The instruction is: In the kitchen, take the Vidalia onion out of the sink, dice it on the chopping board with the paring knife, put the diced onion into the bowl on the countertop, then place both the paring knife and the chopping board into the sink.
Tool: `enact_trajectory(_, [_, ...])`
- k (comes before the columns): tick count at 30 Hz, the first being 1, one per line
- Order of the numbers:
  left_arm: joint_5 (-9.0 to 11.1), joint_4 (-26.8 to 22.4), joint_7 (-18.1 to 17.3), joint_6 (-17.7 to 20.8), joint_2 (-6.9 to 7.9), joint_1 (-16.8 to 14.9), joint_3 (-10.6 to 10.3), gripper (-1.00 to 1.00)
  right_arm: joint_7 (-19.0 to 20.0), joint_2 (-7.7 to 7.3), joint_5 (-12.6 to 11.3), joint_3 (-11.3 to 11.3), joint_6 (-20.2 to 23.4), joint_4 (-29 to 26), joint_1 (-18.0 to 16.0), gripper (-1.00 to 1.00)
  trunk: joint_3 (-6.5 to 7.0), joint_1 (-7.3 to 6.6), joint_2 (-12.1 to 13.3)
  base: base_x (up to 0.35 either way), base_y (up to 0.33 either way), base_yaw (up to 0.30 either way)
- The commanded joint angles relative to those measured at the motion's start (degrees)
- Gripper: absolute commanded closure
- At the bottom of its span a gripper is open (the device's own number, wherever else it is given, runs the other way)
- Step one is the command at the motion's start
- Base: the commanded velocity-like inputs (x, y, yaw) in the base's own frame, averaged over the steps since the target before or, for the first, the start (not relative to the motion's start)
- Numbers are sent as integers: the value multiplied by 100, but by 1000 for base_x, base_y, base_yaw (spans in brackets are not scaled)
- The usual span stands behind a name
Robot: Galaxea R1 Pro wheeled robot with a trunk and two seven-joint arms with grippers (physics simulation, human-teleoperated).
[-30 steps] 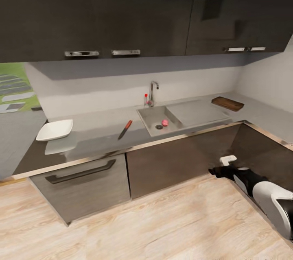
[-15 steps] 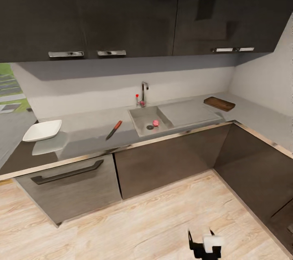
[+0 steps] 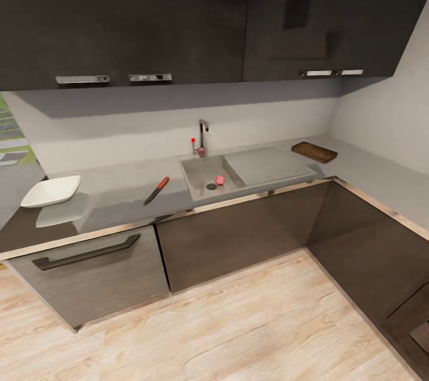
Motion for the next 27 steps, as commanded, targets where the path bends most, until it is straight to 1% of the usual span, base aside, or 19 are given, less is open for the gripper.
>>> enact_trajectory(1, [30,-3,1,-11,2,-1,-3,-100,-62,1,49,11,-4,3,-2,-100,-11,3,-11,0,-19,0])
enact_trajectory(5, [31,-3,1,-13,3,-1,1,-100,-68,2,48,10,-4,0,6,-100,-11,3,-11,0,-5,-6])
enact_trajectory(8, [28,-3,1,-13,6,0,-2,-100,-69,3,47,10,-4,0,6,-100,-5,3,-11,0,-1,-131])
enact_trajectory(17, [31,-3,1,-5,8,0,-2,-100,-69,-36,56,2,-4,0,7,-100,33,3,-11,0,0,-233])
enact_trajectory(27, [23,-10,1,-11,8,-1,8,-100,-77,-41,56,10,-4,0,8,-100,83,3,-11,0,0,-255])
